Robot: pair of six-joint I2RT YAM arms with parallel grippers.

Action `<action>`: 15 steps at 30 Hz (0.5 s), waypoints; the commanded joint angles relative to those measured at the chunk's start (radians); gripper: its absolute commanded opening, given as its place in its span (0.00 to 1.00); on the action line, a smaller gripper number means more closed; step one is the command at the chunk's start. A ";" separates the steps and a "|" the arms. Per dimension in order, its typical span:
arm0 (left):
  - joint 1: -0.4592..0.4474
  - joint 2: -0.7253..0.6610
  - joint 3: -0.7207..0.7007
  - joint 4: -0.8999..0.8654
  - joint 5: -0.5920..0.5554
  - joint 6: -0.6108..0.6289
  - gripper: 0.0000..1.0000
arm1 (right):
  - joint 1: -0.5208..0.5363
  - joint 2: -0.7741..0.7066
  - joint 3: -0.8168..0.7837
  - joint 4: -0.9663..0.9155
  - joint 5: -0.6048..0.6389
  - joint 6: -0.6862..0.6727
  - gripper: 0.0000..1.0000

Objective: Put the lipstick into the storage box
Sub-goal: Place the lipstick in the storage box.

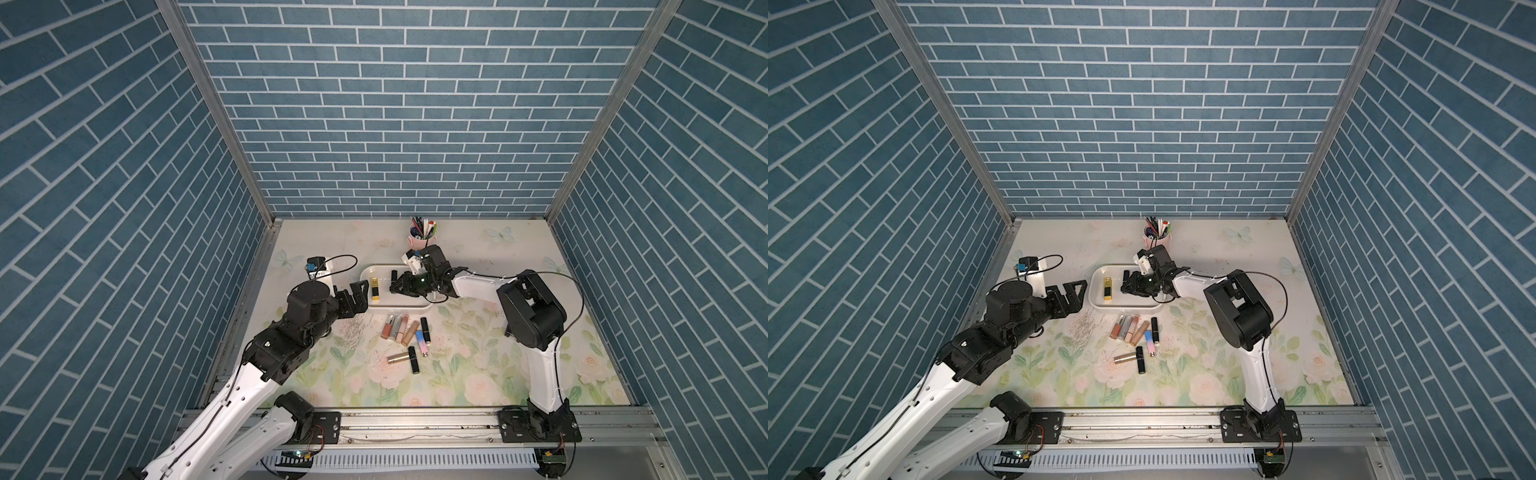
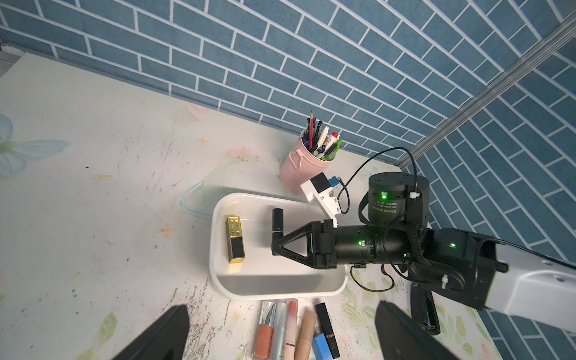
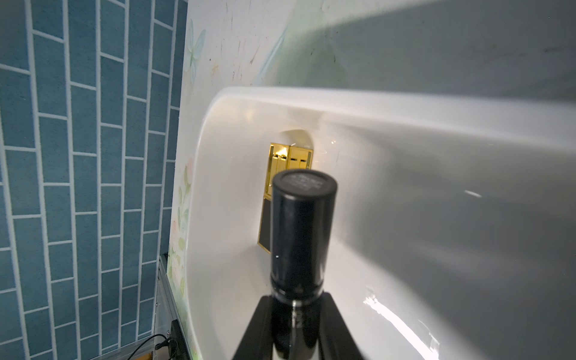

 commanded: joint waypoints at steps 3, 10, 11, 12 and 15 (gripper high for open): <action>0.004 -0.016 -0.024 -0.029 -0.024 0.018 1.00 | 0.013 0.054 0.058 -0.021 0.002 -0.006 0.13; 0.004 -0.022 -0.028 -0.043 -0.034 0.018 1.00 | 0.016 0.113 0.108 -0.032 -0.007 -0.003 0.22; 0.003 -0.022 -0.028 -0.042 -0.034 0.019 1.00 | 0.015 0.118 0.114 -0.034 -0.007 -0.003 0.24; 0.004 -0.023 -0.031 -0.043 -0.034 0.017 1.00 | 0.016 0.120 0.118 -0.035 -0.009 -0.004 0.26; 0.003 -0.024 -0.035 -0.039 -0.034 0.014 1.00 | 0.016 0.124 0.124 -0.038 -0.009 -0.004 0.30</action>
